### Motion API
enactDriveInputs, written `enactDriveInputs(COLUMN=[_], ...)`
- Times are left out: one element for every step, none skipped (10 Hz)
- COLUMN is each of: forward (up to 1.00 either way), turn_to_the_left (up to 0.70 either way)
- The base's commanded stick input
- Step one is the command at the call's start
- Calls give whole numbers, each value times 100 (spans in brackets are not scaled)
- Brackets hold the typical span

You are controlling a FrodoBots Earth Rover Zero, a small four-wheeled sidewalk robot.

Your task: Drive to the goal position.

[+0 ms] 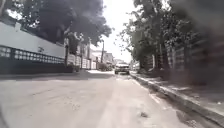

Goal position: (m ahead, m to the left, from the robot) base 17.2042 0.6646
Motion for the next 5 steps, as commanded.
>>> enactDriveInputs(forward=[70,70,70,70,70], turn_to_the_left=[-3,-3,-18,-35,-35])
